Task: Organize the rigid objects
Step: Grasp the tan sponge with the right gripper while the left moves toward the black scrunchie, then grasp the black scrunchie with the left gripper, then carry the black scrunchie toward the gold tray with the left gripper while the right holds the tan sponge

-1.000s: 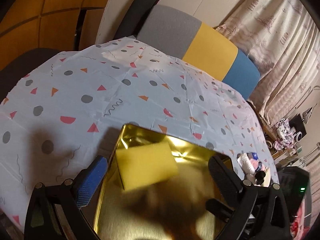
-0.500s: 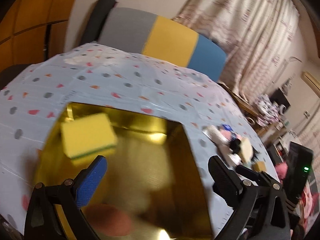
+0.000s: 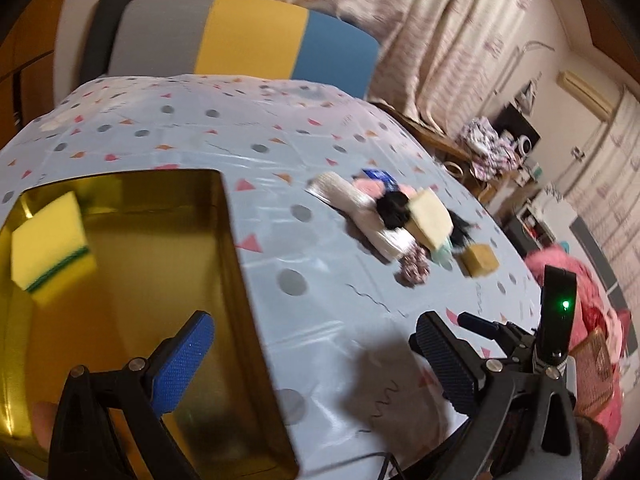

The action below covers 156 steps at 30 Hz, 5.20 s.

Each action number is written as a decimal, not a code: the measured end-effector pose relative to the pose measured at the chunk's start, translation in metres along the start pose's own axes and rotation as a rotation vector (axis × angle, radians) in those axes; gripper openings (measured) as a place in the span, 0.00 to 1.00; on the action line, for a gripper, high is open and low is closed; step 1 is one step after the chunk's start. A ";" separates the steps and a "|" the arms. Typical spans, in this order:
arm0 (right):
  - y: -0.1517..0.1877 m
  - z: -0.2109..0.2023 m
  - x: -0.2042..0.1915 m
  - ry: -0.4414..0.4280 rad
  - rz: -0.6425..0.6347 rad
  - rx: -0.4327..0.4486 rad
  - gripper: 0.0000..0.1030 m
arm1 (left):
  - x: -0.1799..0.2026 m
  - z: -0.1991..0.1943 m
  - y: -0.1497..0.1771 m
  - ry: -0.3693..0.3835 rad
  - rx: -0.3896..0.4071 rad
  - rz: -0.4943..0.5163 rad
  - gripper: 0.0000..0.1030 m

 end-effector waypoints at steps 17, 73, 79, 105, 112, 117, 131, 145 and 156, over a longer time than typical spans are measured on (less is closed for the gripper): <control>-0.041 -0.019 0.184 0.351 0.191 0.191 1.00 | 0.046 0.044 0.026 0.014 -0.128 0.045 1.00; -0.060 0.028 0.202 0.292 0.120 0.298 0.72 | 0.074 0.170 -0.062 -0.095 -0.039 0.056 0.20; -0.060 0.029 0.199 0.314 0.105 0.290 0.72 | 0.055 0.151 -0.049 -0.077 -0.043 0.010 0.17; -0.061 0.031 0.189 0.355 0.049 0.278 0.72 | 0.045 0.178 -0.030 -0.109 -0.156 0.066 0.19; -0.061 0.032 0.188 0.370 0.039 0.275 0.72 | 0.043 0.138 -0.028 -0.017 -0.104 -0.008 0.18; -0.061 0.031 0.187 0.378 0.032 0.273 0.72 | 0.043 0.100 -0.034 0.011 -0.043 -0.011 0.18; -0.062 0.033 0.175 0.408 -0.037 0.265 0.72 | 0.067 0.128 -0.024 -0.041 -0.113 0.185 0.72; -0.062 0.035 0.182 0.375 -0.002 0.265 0.72 | 0.057 0.152 -0.019 0.007 -0.138 0.095 0.19; -0.061 0.032 0.178 0.395 -0.020 0.276 0.72 | 0.023 0.064 -0.050 0.014 0.002 0.009 0.19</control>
Point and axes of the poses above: each gripper's, at about its wrist camera, not at the fingertips, and z roughly the way its jaws point, x to its right, y to its underside, the point moved 5 cm from there along z, roughly the way its jaws point, and after that the axes turned 3 degrees about x, right-handed, at the moved point
